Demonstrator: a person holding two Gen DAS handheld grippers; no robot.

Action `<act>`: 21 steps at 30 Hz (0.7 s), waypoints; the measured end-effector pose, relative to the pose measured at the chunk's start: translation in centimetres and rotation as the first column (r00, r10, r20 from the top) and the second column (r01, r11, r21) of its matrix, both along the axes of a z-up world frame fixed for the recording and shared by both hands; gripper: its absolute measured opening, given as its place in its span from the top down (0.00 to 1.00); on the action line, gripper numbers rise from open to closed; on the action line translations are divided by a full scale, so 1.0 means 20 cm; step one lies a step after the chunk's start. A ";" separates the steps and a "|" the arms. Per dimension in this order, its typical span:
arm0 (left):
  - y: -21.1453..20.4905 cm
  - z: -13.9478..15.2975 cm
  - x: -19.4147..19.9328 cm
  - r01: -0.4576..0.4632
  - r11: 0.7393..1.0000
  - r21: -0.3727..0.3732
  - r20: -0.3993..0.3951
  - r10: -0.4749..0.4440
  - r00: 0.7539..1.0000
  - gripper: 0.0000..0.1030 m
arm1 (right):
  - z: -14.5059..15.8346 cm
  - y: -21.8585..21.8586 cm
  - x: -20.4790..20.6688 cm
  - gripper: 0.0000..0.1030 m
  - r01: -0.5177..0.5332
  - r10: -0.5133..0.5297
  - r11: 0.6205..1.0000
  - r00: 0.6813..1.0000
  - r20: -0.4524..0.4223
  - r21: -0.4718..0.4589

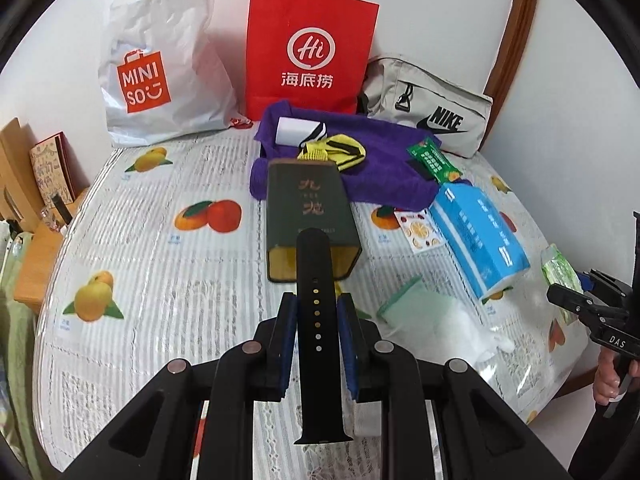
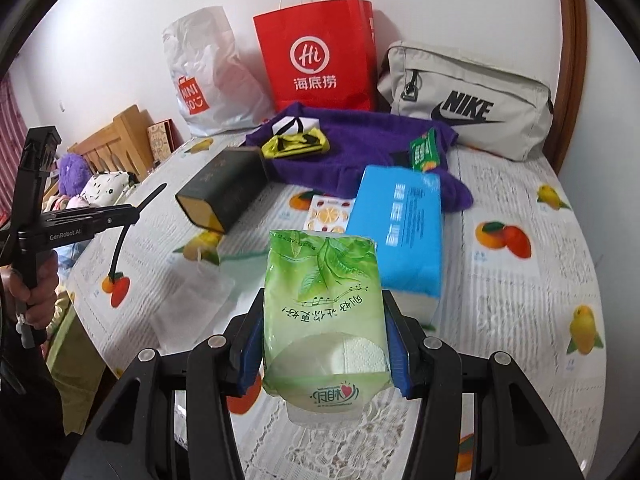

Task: Organize soft objects
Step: 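Carry the black strap and green tissue pack toward the purple towel with both grippers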

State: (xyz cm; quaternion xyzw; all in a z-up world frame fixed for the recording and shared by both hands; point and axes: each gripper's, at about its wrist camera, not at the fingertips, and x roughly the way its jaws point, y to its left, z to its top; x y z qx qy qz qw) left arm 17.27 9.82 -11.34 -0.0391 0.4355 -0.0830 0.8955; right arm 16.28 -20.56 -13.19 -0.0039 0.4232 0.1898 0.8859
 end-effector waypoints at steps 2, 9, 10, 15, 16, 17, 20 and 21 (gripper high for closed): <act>0.01 0.02 0.03 -0.007 1.000 -0.002 0.004 0.007 1.000 0.81 | 0.02 0.00 0.04 0.50 0.002 -0.002 1.000 1.000 -0.003 0.000; 0.02 0.10 0.13 0.005 1.000 -0.030 0.025 -0.004 1.000 0.81 | 0.09 0.02 0.20 0.50 0.021 -0.021 1.000 1.000 0.002 0.007; 0.02 0.11 0.14 0.010 1.000 -0.027 0.029 -0.010 1.000 0.81 | 0.10 0.02 0.23 0.50 0.023 -0.023 1.000 1.000 0.004 0.008; 0.00 0.14 0.23 0.027 0.999 -0.028 0.033 -0.026 0.999 0.81 | 0.13 0.04 0.34 0.50 0.037 -0.037 0.999 0.999 0.019 0.014; -0.01 0.15 0.26 0.034 0.999 -0.029 0.031 -0.033 0.999 0.81 | 0.13 0.04 0.37 0.50 0.045 -0.045 0.999 0.999 0.016 0.016; -0.01 0.15 0.28 0.041 0.999 -0.030 0.027 -0.040 0.999 0.81 | 0.13 0.03 0.40 0.50 0.053 -0.053 0.998 0.999 0.011 0.018; -0.03 0.17 0.34 0.056 0.998 -0.025 0.030 -0.055 0.998 0.81 | 0.12 0.02 0.47 0.50 0.082 -0.082 0.996 0.997 0.000 0.019; -0.04 0.18 0.36 0.060 0.998 -0.021 0.032 -0.060 0.998 0.81 | 0.12 0.01 0.49 0.50 0.087 -0.087 0.996 0.996 -0.003 0.022</act>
